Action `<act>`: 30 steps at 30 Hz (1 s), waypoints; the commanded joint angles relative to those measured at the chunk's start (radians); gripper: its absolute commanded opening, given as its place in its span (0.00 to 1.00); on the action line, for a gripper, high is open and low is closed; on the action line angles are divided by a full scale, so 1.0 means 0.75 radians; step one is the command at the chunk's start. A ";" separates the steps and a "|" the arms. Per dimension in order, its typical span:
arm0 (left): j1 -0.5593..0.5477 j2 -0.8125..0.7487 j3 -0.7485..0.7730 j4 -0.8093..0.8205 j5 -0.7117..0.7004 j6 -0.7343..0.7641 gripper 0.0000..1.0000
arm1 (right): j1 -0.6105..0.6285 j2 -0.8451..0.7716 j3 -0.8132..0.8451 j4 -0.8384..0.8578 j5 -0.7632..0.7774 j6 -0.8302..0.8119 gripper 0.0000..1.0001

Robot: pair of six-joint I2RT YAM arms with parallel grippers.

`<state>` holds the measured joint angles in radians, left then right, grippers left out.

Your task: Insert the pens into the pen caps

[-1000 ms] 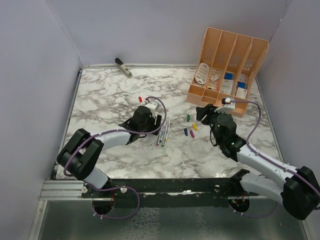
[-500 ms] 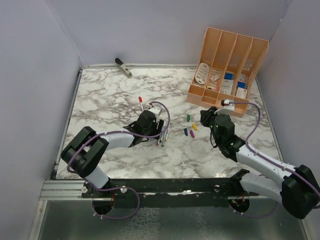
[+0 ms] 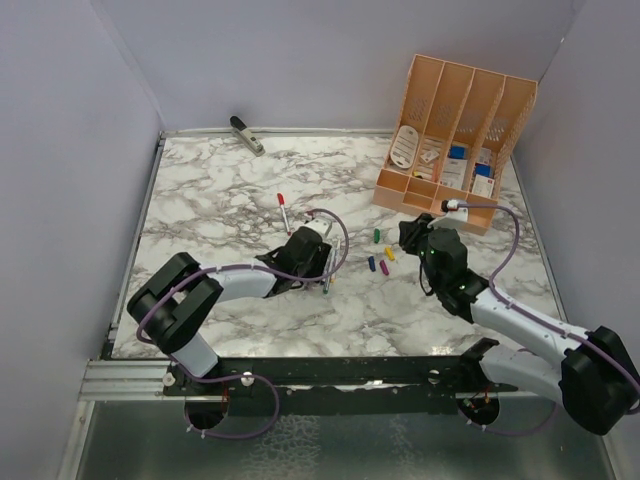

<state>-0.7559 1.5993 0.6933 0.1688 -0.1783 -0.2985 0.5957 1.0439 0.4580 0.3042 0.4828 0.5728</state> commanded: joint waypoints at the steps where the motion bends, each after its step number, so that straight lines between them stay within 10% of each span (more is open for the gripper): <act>1: -0.056 0.009 -0.001 -0.169 -0.068 -0.070 0.52 | -0.001 0.015 -0.016 -0.013 0.053 0.032 0.28; 12: -0.107 -0.021 -0.050 -0.249 -0.100 -0.162 0.34 | 0.000 0.190 0.063 -0.141 -0.029 0.020 0.20; 18: -0.108 0.009 -0.048 -0.249 -0.106 -0.168 0.00 | 0.000 0.364 0.148 -0.250 -0.089 -0.019 0.15; 30: -0.108 0.010 -0.029 -0.235 -0.071 -0.134 0.00 | 0.001 0.494 0.233 -0.367 -0.368 -0.083 0.15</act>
<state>-0.8299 1.5757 0.6910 0.0895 -0.2672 -0.4053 0.5957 1.4117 0.6048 0.0719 0.3058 0.5331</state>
